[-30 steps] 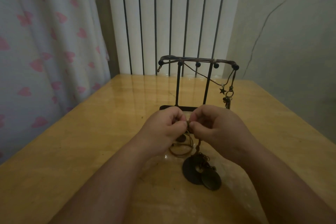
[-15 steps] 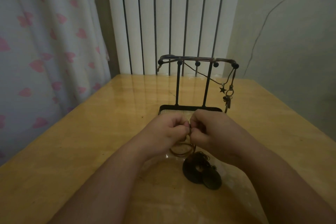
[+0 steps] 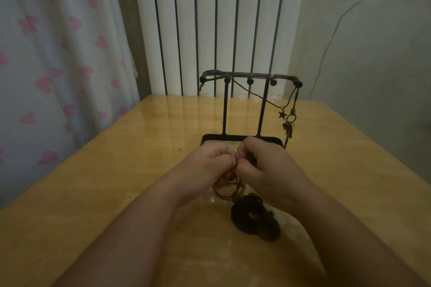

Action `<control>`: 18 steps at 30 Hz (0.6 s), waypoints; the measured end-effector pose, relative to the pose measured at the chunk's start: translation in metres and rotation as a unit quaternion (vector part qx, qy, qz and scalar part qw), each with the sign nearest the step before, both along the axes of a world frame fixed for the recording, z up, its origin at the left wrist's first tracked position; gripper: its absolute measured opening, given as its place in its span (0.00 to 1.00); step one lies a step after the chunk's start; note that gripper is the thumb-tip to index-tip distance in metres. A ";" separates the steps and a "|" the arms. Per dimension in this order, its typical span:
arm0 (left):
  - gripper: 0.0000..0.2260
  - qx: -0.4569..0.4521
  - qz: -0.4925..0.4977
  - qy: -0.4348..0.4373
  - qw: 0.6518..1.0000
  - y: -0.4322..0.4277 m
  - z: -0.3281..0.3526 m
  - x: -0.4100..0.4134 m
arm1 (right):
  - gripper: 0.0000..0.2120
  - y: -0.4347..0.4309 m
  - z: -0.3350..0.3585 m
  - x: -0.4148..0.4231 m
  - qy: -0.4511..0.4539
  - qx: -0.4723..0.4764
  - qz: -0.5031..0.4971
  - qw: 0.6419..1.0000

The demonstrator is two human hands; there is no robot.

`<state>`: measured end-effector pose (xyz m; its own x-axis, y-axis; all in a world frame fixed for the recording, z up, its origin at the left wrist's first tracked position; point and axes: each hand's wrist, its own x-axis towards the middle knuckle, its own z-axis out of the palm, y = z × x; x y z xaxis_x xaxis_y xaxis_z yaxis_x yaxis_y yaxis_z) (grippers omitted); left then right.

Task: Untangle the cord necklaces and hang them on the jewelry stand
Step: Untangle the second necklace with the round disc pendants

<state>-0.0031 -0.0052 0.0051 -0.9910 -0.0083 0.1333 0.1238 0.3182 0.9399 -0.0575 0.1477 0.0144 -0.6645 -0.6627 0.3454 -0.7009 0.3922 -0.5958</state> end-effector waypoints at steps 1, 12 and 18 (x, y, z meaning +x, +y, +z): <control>0.10 0.013 -0.005 -0.003 1.000 0.000 -0.001 -0.001 | 0.03 -0.001 0.000 0.001 -0.006 -0.009 -0.001 1.000; 0.08 0.079 -0.014 -0.025 0.996 -0.002 -0.007 -0.006 | 0.05 -0.007 -0.004 0.004 -0.064 -0.095 -0.007 0.993; 0.11 0.033 0.021 0.003 0.999 -0.006 -0.007 -0.004 | 0.03 0.000 -0.002 0.000 -0.042 -0.057 -0.020 0.997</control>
